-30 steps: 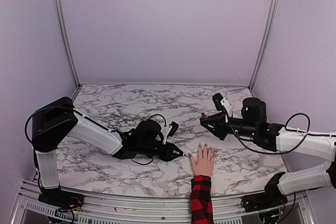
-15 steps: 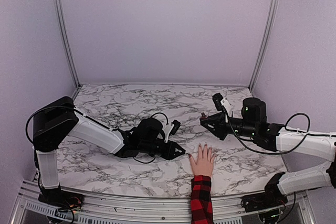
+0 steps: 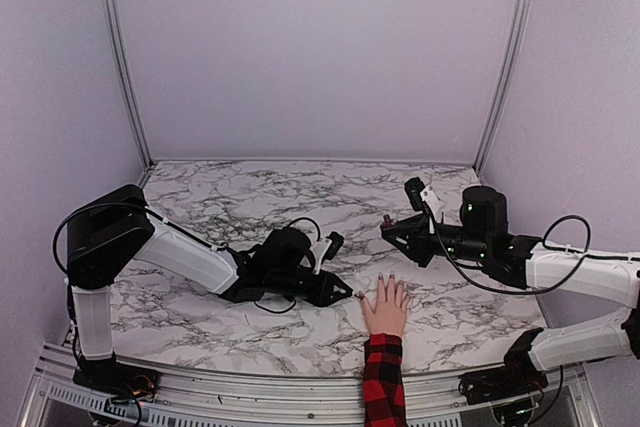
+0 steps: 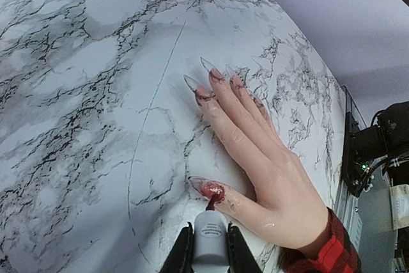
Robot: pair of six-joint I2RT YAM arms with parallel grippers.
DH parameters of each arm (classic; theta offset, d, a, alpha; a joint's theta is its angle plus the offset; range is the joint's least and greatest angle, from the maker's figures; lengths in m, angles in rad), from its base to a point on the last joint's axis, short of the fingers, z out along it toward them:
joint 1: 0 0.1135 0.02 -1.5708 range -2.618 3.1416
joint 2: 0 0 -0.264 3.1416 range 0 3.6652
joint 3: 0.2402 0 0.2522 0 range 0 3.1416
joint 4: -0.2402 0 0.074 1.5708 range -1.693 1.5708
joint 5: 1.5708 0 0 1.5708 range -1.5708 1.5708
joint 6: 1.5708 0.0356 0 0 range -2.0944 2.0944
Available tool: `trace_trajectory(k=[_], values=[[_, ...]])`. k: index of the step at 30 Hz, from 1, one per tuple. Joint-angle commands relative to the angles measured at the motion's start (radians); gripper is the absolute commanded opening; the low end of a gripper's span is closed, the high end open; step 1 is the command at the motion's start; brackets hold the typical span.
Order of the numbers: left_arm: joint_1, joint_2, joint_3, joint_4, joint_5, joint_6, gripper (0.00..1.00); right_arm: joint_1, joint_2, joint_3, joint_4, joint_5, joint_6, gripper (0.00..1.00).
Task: Paint the nails
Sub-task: Paint the nail with the hand.
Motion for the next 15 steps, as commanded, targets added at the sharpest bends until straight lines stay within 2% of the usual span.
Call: trace_trajectory(k=[1,15], values=[[0.007,0.022,0.029,0.002,-0.004,0.002,0.00,-0.005,-0.006,-0.001,0.038,0.004,-0.004,0.00],[0.015,0.037,0.048,-0.004,-0.001,0.002,0.00,-0.006,-0.008,-0.003,0.037,0.006,-0.005,0.00]])
